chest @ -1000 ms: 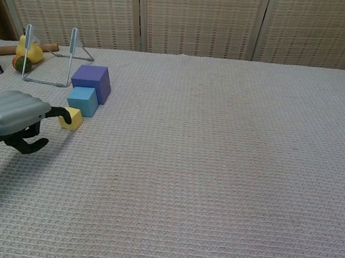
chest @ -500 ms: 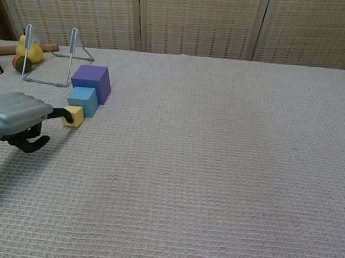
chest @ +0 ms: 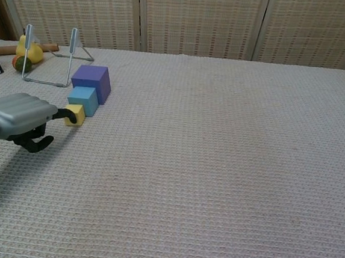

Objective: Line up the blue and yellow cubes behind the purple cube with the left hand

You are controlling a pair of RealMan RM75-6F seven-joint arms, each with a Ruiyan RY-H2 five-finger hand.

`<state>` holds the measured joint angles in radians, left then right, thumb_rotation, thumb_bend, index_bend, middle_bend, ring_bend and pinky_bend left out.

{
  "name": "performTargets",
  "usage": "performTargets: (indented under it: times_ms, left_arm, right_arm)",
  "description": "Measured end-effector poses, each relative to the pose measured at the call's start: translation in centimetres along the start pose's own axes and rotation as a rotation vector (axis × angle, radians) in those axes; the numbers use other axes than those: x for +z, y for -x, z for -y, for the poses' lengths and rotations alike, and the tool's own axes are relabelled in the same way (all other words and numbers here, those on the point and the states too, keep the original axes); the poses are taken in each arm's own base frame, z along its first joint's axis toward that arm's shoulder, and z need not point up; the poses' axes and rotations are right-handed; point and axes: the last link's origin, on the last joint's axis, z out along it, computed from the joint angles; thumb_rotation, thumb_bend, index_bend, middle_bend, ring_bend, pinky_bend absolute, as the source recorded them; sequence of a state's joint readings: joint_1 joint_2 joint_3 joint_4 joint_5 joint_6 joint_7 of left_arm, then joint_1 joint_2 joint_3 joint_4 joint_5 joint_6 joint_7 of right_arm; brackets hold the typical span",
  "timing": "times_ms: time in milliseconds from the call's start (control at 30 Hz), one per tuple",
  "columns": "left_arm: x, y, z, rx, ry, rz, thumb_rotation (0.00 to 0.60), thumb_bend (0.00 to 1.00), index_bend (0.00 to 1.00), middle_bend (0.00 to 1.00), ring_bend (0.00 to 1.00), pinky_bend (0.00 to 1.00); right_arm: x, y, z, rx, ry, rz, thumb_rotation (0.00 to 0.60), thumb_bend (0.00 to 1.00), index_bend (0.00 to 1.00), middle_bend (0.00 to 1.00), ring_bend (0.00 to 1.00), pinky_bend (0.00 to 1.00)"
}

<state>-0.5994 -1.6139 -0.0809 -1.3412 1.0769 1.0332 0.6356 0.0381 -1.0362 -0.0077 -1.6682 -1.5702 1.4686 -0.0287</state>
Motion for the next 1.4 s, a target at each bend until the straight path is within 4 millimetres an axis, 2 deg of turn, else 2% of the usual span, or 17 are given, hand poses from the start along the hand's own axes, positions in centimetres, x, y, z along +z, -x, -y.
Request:
performTargets:
  times_ms: [333,733,833,967,1000,1033,1067,1100,1167,1267,1400]
  left_arm:
    - [0.2,0.0,-0.1,0.003,-0.004,-0.001,0.600,0.56,0.19,1.00,1.00,1.00]
    - [-0.5,-0.3,-0.6,-0.012,0.019,-0.014,0.600,0.56,0.19,1.00,1.00,1.00]
    - [-1.3,-0.5,-0.8,-0.031,0.034,-0.016,0.600,0.56,0.19,1.00,1.00,1.00]
    - [-4.1,-1.1,-0.4,-0.087,0.061,-0.038,0.600,0.49,0.18,1.00,1.00,1.00]
    - [-5.0,-1.3,0.0,-0.104,0.061,-0.049,0.600,0.47,0.16,0.96,0.96,1.00]
    - [-5.9,-1.3,0.5,-0.121,0.056,-0.062,0.600,0.45,0.14,0.87,0.88,0.97]
    - [-7.3,-1.3,1.5,-0.145,0.043,-0.078,0.600,0.44,0.11,0.71,0.72,0.86]
    - [-8.4,-1.2,2.3,-0.167,0.029,-0.085,0.600,0.42,0.07,0.49,0.49,0.68]
    - [-11.5,-0.9,4.5,-0.225,-0.018,-0.103,0.600,0.41,0.04,0.28,0.26,0.44]
    - [-15.9,-0.8,7.5,-0.301,-0.107,-0.163,0.600,0.40,0.01,0.15,0.11,0.27]
    - [-21.6,-1.7,10.7,-0.346,-0.214,-0.275,0.600,0.39,0.00,0.08,0.05,0.23]
  right_arm:
    - [-0.1,-0.1,0.0,0.003,0.002,-0.005,0.600,0.13,0.00,0.00,0.00,0.00]
    - [-0.1,-0.2,0.0,0.005,-0.001,-0.008,0.600,0.13,0.00,0.00,0.00,0.00]
    - [-0.3,-0.3,0.0,0.007,-0.004,-0.015,0.600,0.13,0.00,0.00,0.00,0.00]
    - [-0.6,-0.4,0.0,0.005,-0.013,-0.015,0.600,0.13,0.00,0.00,0.00,0.00]
    - [-0.7,-0.4,0.0,0.004,-0.013,-0.015,0.600,0.13,0.00,0.00,0.00,0.00]
    - [-0.7,-0.4,0.0,0.004,-0.013,-0.016,0.600,0.13,0.00,0.00,0.00,0.00]
    - [-0.7,-0.3,0.0,0.001,-0.013,-0.015,0.600,0.13,0.00,0.00,0.00,0.00]
    - [-0.8,-0.3,0.0,-0.001,-0.012,-0.014,0.600,0.13,0.00,0.00,0.00,0.00]
    - [-0.8,-0.3,0.1,-0.003,-0.012,-0.015,0.600,0.13,0.00,0.00,0.00,0.00]
    - [-0.9,-0.2,0.2,-0.011,-0.014,-0.018,0.600,0.13,0.00,0.00,0.00,0.00]
    - [-1.0,0.2,0.8,-0.026,-0.029,-0.013,0.600,0.13,0.00,0.00,0.00,0.00]
